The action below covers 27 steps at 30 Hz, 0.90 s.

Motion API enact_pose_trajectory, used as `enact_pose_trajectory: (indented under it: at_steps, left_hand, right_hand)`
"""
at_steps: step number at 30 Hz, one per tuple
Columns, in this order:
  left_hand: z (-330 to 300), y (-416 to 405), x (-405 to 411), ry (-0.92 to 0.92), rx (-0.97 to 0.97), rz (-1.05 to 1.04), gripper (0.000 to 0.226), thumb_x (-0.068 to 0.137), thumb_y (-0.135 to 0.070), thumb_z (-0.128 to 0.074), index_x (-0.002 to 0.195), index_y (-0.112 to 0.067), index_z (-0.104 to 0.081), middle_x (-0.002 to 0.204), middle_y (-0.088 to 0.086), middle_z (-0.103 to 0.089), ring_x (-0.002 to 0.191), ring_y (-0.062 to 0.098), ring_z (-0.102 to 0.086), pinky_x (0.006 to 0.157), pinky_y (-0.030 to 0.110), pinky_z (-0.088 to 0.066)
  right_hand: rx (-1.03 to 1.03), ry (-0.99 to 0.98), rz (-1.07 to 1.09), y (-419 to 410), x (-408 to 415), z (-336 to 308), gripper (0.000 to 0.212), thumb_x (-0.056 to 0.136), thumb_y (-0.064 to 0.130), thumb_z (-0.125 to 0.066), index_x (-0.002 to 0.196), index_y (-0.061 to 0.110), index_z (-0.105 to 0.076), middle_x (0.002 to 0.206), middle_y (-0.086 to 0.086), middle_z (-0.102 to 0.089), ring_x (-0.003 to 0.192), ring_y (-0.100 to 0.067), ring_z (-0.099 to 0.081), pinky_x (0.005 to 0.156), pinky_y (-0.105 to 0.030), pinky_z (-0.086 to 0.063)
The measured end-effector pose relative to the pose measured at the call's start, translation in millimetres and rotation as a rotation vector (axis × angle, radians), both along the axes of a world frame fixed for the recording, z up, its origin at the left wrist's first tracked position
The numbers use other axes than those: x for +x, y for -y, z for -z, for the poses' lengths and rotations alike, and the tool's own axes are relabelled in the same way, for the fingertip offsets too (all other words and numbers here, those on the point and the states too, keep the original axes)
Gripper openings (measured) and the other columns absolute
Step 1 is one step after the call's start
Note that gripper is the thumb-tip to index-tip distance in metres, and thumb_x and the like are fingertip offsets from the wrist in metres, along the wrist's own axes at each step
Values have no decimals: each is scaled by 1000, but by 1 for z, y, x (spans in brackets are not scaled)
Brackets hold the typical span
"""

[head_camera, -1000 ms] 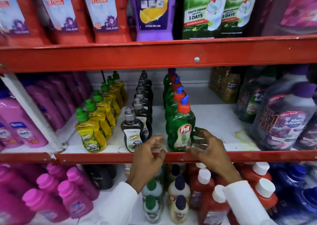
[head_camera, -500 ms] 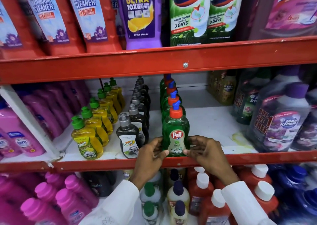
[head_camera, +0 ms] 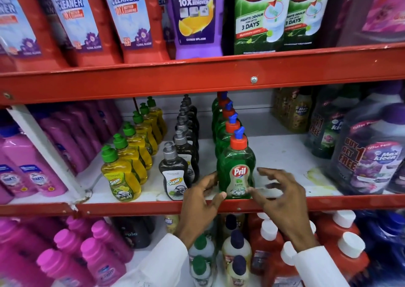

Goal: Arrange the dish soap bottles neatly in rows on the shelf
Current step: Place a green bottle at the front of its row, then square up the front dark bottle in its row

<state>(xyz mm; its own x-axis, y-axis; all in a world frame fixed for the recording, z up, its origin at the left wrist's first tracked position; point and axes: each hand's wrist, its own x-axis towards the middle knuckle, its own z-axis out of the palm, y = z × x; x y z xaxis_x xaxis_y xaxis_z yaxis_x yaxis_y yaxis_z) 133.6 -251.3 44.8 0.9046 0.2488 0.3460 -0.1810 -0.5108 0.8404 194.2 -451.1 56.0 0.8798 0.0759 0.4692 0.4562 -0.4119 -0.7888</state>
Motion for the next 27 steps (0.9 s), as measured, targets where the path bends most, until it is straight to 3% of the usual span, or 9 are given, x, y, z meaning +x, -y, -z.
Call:
enact_pose_trajectory:
  at_steps: [3, 5, 7, 9, 11, 14, 16, 18, 27]
  left_hand:
    - [-3, -11, -27, 261, -40, -205, 25, 88, -11, -68, 110, -21, -75, 112, -8, -76, 108, 7, -69, 94, 26, -54]
    - [-4, -28, -45, 486, -62, -365, 20, 82, -8, -61, 85, -18, -78, 90, -4, -77, 91, 12, -72, 85, 26, -54]
    - [-3, -47, -55, 552, -145, -435, 21, 79, -12, -57, 80, -26, -73, 85, -6, -74, 87, 17, -71, 83, 29, -53]
    - [3, -68, -55, 449, -208, -429, 20, 78, -24, -59, 93, -30, -70, 97, -8, -73, 94, 16, -70, 85, 34, -55]
    - [9, -84, -50, 260, -189, -366, 39, 75, -29, -64, 114, -26, -64, 116, -6, -71, 105, 10, -68, 91, 34, -57]
    - [10, -93, -36, 92, -74, -255, 57, 76, -31, -67, 131, -20, -56, 129, -1, -67, 112, 8, -67, 97, 35, -57]
    - [7, -94, -31, 39, 0, -195, 54, 77, -37, -68, 129, -24, -58, 123, -3, -71, 108, 7, -69, 94, 35, -59]
    - [3, -89, -25, 29, 25, -167, 44, 80, -32, -70, 122, -23, -63, 114, -6, -75, 100, 4, -71, 90, 38, -60]
    - [10, -118, -24, 53, -71, -46, 35, 82, -9, -79, 114, -19, -70, 106, -7, -79, 96, 5, -74, 90, 38, -61]
  right_hand:
    - [84, 325, 87, -21, -39, -8, 20, 74, 10, -84, 89, 16, -73, 88, 1, -67, 74, -11, -64, 72, -17, -48]
    - [90, 335, -26, -47, -54, -7, 14, 76, 9, -79, 87, 16, -73, 85, 3, -69, 78, -4, -65, 75, -12, -47]
    - [50, 215, -137, -73, -56, -1, 22, 78, 9, -79, 96, 21, -73, 91, 11, -71, 83, 1, -67, 78, -9, -50]
    - [-10, 93, -207, -100, -50, 3, 31, 81, 9, -76, 108, 24, -72, 101, 16, -73, 89, 5, -68, 84, -12, -54]
    - [-87, 38, -238, -121, -41, 5, 36, 84, 11, -73, 117, 23, -70, 109, 14, -74, 94, 6, -67, 90, -11, -52]
    - [-179, -3, -257, -129, -31, 6, 42, 85, 11, -71, 125, 22, -65, 110, 8, -74, 84, 9, -62, 80, 7, -39]
    - [-212, -29, -263, -129, -25, 6, 43, 86, 11, -71, 127, 20, -64, 112, 5, -75, 75, 11, -61, 73, 9, -37]
    - [-210, -69, -268, -123, -22, 5, 41, 86, 11, -71, 126, 20, -65, 113, 5, -75, 87, 8, -63, 77, 9, -37]
    - [-234, -118, -144, -142, -38, 6, 33, 86, 14, -70, 117, 22, -67, 104, 4, -77, 88, -6, -71, 79, -1, -46]
